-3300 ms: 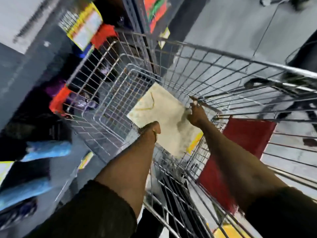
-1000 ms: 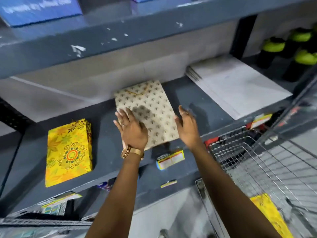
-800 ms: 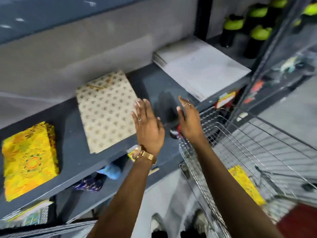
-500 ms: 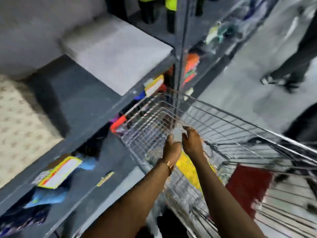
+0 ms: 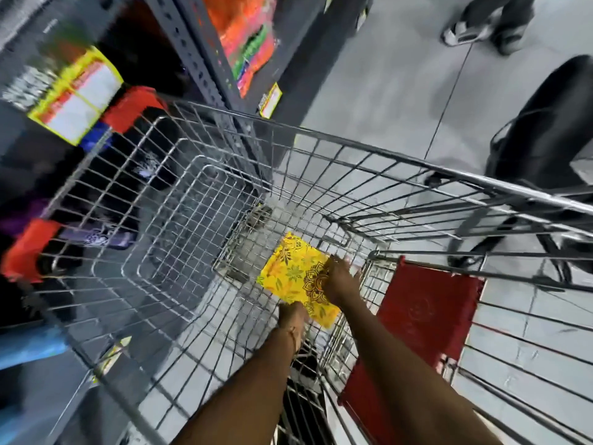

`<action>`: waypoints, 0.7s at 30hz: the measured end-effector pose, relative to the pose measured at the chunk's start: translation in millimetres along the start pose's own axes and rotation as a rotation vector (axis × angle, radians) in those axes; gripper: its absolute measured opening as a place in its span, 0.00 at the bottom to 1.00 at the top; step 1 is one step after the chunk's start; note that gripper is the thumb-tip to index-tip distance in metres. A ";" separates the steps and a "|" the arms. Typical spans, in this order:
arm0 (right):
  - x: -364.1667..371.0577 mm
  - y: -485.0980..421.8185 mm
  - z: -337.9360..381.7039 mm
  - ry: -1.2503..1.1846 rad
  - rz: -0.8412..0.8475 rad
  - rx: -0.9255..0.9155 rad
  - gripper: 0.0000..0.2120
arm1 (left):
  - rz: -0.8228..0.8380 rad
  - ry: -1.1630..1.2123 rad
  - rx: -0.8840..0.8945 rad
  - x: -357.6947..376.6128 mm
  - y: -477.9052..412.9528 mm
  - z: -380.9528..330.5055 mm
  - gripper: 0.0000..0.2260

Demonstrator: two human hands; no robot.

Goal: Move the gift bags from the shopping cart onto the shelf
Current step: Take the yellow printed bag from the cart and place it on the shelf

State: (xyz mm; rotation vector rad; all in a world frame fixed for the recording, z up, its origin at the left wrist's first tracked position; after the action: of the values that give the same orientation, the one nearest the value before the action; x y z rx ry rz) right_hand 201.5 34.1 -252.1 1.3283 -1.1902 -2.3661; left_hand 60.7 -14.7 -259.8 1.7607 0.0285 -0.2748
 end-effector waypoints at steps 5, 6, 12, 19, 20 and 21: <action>-4.4 1.1 -2.9 -0.010 -0.006 -0.021 0.24 | -0.072 0.157 0.031 -3.5 6.0 -7.3 0.12; -10.7 6.0 -0.6 -0.029 -0.010 -0.013 0.20 | -0.049 0.170 0.038 -6.1 12.7 -9.7 0.17; -56.9 59.3 17.4 -0.219 -0.130 0.063 0.07 | 0.031 -0.051 0.119 -57.2 61.5 -43.8 0.07; -116.7 173.8 74.2 -0.511 -0.280 -0.082 0.19 | 0.069 -0.065 0.588 -153.3 194.1 -85.2 0.04; -125.0 190.1 82.4 -0.569 -0.317 -0.129 0.20 | 0.076 -0.066 0.682 -166.2 206.5 -86.0 0.06; -133.7 215.7 99.8 -0.599 -0.372 -0.180 0.21 | 0.068 -0.066 0.775 -186.6 227.2 -83.8 0.11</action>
State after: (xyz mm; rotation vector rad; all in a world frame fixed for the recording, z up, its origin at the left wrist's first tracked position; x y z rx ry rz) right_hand 155.3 13.2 15.8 0.8605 -0.8597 -3.1975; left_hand -67.7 43.5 11.5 2.5127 -0.2111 -0.3183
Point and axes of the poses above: each hand's wrist, its own y-axis away from the middle knuckle, its own x-axis out of the palm, z = x × y, the point moved 7 cm from there along -y, towards the middle knuckle, and after that the axes turned 3 degrees about y, right-handed, at the moved point
